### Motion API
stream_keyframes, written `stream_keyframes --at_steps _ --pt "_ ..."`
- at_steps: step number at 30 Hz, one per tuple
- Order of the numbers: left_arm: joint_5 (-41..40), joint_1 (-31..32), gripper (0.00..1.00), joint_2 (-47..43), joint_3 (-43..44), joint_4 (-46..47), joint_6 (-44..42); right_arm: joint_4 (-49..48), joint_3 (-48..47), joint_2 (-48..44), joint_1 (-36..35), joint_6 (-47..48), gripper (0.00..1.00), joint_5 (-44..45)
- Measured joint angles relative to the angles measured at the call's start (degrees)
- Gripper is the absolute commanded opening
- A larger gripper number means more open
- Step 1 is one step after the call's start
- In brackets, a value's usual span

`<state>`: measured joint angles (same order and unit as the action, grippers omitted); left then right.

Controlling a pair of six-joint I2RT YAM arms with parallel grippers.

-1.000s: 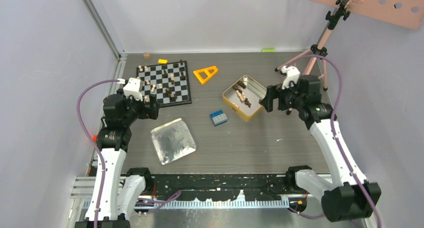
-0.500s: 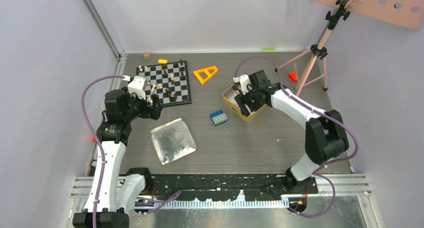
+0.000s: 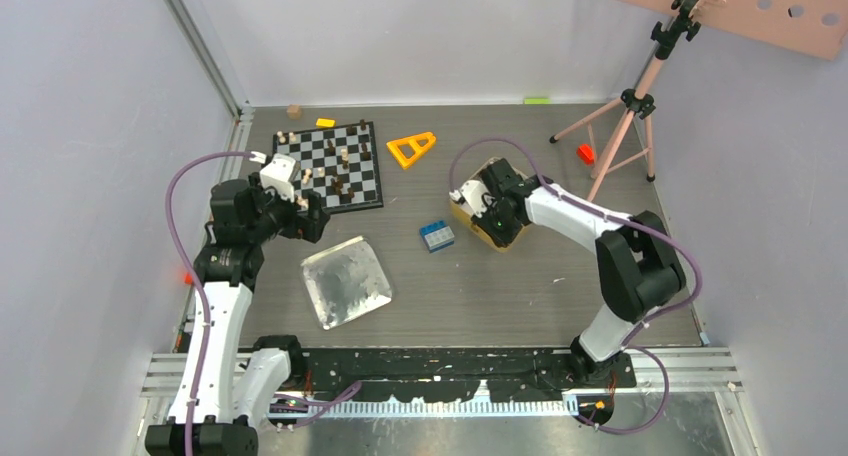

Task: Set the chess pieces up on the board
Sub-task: Move the storage box to the center of the board.

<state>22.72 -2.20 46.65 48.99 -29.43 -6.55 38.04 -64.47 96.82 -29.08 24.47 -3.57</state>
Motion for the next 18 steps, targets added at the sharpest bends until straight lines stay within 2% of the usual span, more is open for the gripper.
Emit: stream_keyframes --at_steps 5,14,18 --pt "0.92 0.31 0.98 1.81 0.0 -0.72 -5.03 6.03 7.08 -8.94 0.39 6.14 0.07 1.75" --pt "-1.46 0.33 0.98 6.05 0.09 -4.57 -11.72 18.62 15.08 -23.67 7.67 19.61 0.15 4.5" --pt "-2.21 0.37 0.98 6.47 0.09 -4.55 -11.98 20.81 17.64 -27.28 8.09 23.39 0.11 3.85"
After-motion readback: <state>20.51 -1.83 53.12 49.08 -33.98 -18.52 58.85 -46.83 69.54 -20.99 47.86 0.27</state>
